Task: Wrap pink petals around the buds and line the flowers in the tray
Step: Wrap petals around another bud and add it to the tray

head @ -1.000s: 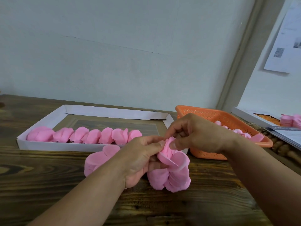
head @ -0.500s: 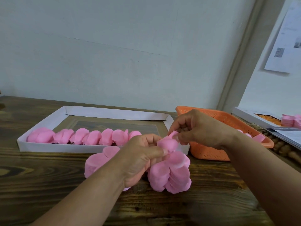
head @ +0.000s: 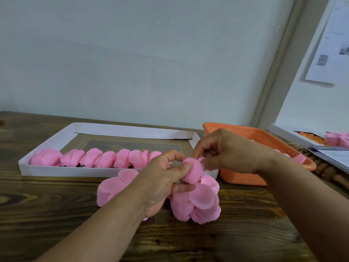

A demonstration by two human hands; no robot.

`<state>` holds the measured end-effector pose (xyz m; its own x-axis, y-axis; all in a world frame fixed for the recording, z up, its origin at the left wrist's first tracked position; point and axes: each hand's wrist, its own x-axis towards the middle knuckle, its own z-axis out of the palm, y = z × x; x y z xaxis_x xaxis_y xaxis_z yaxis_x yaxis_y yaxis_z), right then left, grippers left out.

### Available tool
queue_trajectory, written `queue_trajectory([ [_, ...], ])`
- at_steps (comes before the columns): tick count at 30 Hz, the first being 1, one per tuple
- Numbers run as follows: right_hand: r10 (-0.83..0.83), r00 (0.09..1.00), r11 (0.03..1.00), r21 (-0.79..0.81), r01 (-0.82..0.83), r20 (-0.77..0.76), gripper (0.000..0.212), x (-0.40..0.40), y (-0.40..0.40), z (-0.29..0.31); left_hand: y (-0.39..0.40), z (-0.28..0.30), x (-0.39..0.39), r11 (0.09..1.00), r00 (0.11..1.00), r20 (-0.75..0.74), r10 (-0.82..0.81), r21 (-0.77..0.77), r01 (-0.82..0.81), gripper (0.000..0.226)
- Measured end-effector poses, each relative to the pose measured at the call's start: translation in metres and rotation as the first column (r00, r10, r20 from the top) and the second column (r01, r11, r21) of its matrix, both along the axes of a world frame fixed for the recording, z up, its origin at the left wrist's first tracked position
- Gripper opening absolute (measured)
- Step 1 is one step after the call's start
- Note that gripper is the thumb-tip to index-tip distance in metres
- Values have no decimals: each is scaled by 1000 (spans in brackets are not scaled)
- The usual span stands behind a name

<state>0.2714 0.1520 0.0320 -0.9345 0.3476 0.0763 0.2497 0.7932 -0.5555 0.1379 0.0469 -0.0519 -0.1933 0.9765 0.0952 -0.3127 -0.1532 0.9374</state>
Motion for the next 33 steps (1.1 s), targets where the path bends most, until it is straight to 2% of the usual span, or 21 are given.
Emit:
queue_trajectory([
  [10, 27, 999, 997, 68, -30, 43, 9, 1, -13, 6, -2, 1, -1, 1000, 1000, -18, -20, 6, 20, 26],
  [15, 51, 998, 992, 110, -55, 42, 24, -1, -19, 8, -2, 3, -3, 999, 999, 13, -46, -11, 46, 26],
  [22, 100, 994, 987, 120, -103, 32, 19, -1, -22, 9, -3, 4, -4, 997, 998, 43, -53, -57, 56, 44],
  [24, 86, 995, 986, 143, -92, 45, 16, -2, -22, 7, -3, 4, -3, 997, 999, 45, -30, -65, 33, 39],
  [28, -10, 1000, 986, 169, 5, 24, 11, -6, -16, 6, 0, 2, -1, 996, 994, 101, 52, -76, -44, 5],
  [33, -105, 994, 990, 91, 108, -36, 9, -7, -7, 2, 2, 2, 0, 998, 980, 186, 69, -21, -67, 14],
])
